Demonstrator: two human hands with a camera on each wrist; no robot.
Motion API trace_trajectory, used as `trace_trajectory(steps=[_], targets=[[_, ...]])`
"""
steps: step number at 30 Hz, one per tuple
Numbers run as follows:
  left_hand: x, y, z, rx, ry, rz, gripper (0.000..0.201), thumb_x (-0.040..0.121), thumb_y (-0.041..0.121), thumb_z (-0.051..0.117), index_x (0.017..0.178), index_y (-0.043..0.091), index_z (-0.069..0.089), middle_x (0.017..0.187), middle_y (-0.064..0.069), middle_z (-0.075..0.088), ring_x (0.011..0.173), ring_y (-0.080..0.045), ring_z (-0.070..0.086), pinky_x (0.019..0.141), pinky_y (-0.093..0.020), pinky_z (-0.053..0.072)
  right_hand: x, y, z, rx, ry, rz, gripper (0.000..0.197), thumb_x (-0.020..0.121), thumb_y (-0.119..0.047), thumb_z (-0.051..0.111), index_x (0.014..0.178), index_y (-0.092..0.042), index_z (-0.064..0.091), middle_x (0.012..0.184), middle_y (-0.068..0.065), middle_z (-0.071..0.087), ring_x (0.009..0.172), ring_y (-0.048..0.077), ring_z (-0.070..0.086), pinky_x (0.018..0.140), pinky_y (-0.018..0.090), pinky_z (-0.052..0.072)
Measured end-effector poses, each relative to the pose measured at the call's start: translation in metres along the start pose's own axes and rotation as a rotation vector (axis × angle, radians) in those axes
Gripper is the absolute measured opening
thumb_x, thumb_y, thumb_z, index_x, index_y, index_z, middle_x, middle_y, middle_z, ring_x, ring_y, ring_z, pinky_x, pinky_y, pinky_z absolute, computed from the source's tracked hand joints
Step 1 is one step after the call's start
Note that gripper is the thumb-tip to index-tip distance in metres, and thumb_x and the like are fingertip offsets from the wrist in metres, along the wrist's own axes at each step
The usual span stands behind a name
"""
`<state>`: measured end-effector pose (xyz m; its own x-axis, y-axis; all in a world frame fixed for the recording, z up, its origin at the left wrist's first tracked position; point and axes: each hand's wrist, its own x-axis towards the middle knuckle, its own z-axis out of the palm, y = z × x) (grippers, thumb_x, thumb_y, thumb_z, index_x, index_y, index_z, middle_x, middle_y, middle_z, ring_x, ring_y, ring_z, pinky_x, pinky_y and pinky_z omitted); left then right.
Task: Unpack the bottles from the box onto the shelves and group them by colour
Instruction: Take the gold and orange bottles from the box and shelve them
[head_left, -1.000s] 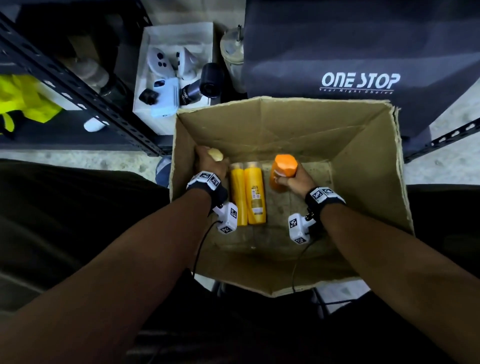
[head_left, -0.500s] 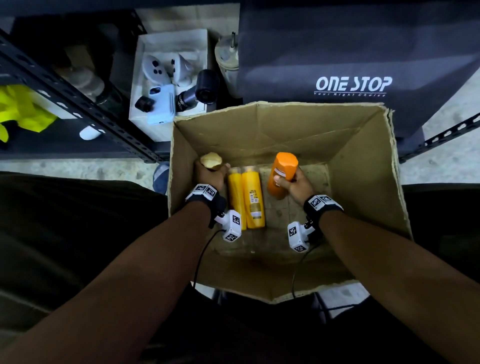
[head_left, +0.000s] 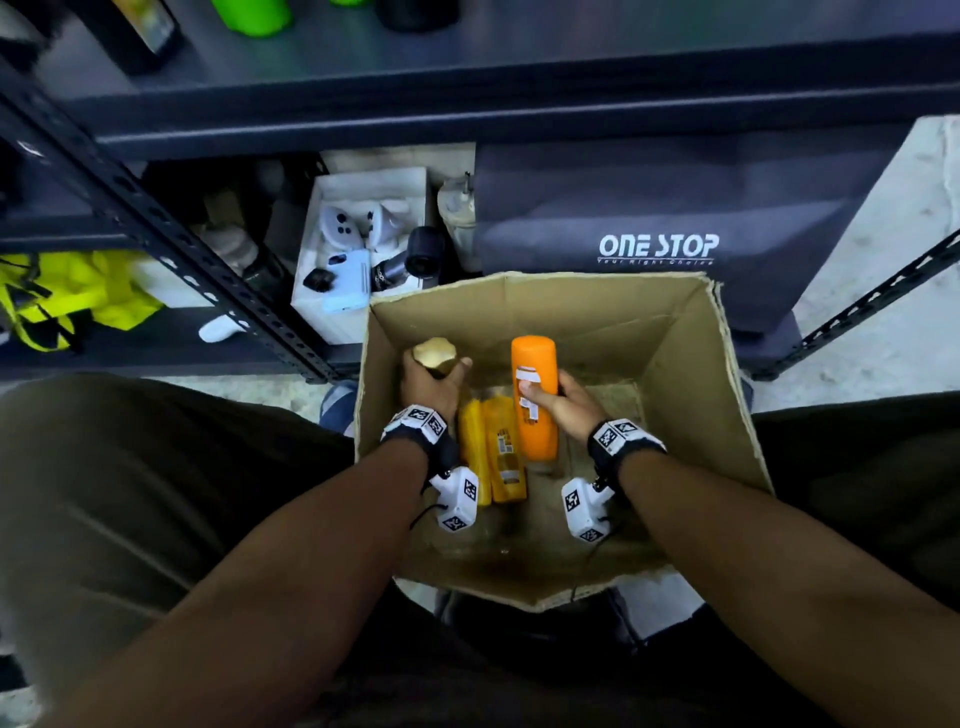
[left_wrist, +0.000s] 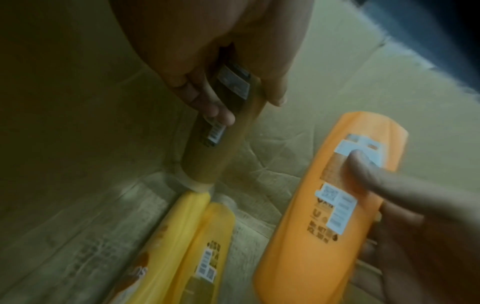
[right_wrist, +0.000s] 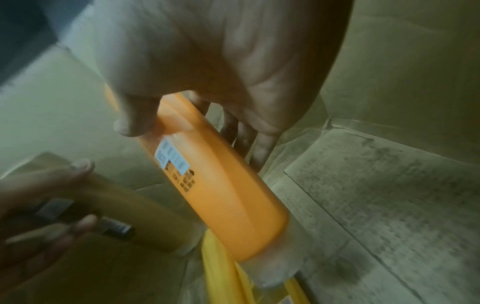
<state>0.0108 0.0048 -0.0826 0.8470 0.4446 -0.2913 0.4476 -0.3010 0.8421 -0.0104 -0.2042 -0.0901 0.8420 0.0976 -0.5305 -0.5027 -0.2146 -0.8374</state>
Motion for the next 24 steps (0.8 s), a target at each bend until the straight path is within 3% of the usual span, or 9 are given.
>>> trace_trajectory(steps=[5, 8, 11, 15, 18, 20, 24], targets=[[-0.011, 0.018, -0.007, 0.118, -0.072, 0.081, 0.077, 0.077, 0.055, 0.081, 0.134, 0.016, 0.047, 0.132, -0.016, 0.059, 0.124, -0.036, 0.054, 0.101, -0.037, 0.045, -0.02, -0.021, 0.001, 0.032, 0.001, -0.043, 0.04, 0.087, -0.056, 0.073, 0.121, -0.045, 0.057, 0.11, -0.017, 0.07, 0.093, -0.001, 0.066, 0.07, 0.02, 0.047], [-0.017, 0.03, -0.009, 0.105, -0.098, 0.154, 0.066, 0.075, 0.06, 0.08, 0.123, 0.022, 0.055, 0.124, -0.01, 0.063, 0.121, -0.03, 0.055, 0.101, -0.035, 0.046, -0.03, -0.034, -0.003, 0.034, 0.009, -0.082, 0.039, 0.082, -0.065, 0.072, 0.116, -0.051, 0.058, 0.104, -0.029, 0.068, 0.094, -0.003, 0.066, 0.073, 0.021, 0.048], [-0.025, 0.045, -0.007, -0.048, -0.137, 0.266, 0.047, 0.077, 0.055, 0.081, 0.107, 0.024, 0.061, 0.104, 0.006, 0.071, 0.103, -0.018, 0.067, 0.094, -0.04, 0.055, -0.035, -0.043, -0.009, 0.061, 0.048, -0.096, 0.049, 0.075, -0.074, 0.072, 0.118, -0.053, 0.061, 0.106, -0.022, 0.073, 0.097, 0.004, 0.07, 0.079, 0.031, 0.052], [-0.039, 0.07, 0.001, -0.147, -0.227, 0.355, 0.065, 0.074, 0.063, 0.077, 0.118, 0.018, 0.06, 0.115, -0.005, 0.069, 0.11, -0.023, 0.066, 0.098, -0.049, 0.053, -0.042, -0.061, -0.018, 0.107, 0.073, -0.156, 0.047, 0.069, -0.082, 0.069, 0.112, -0.064, 0.06, 0.103, -0.027, 0.073, 0.092, 0.0, 0.072, 0.072, 0.026, 0.051], [-0.043, 0.087, 0.001, -0.233, -0.235, 0.395, 0.057, 0.075, 0.061, 0.077, 0.115, 0.024, 0.06, 0.11, 0.003, 0.072, 0.105, -0.016, 0.068, 0.096, -0.045, 0.054, -0.048, -0.079, -0.023, 0.132, 0.082, -0.223, 0.052, 0.067, -0.084, 0.069, 0.113, -0.063, 0.06, 0.103, -0.025, 0.074, 0.091, -0.001, 0.073, 0.071, 0.025, 0.053], [-0.045, 0.101, 0.0, -0.264, -0.255, 0.44, 0.047, 0.079, 0.059, 0.077, 0.112, 0.03, 0.06, 0.104, 0.011, 0.074, 0.1, -0.009, 0.07, 0.093, -0.038, 0.056, -0.051, -0.093, -0.025, 0.142, 0.08, -0.26, 0.056, 0.07, -0.083, 0.069, 0.119, -0.058, 0.06, 0.108, -0.019, 0.075, 0.096, 0.004, 0.073, 0.078, 0.034, 0.057], [-0.051, 0.135, -0.006, -0.284, -0.26, 0.534, 0.036, 0.082, 0.057, 0.077, 0.106, 0.037, 0.059, 0.102, 0.014, 0.073, 0.096, -0.005, 0.07, 0.083, -0.019, 0.053, -0.054, -0.12, -0.031, 0.187, 0.137, -0.365, 0.055, 0.075, -0.081, 0.067, 0.122, -0.052, 0.06, 0.113, -0.015, 0.074, 0.104, 0.008, 0.072, 0.094, 0.044, 0.056]])
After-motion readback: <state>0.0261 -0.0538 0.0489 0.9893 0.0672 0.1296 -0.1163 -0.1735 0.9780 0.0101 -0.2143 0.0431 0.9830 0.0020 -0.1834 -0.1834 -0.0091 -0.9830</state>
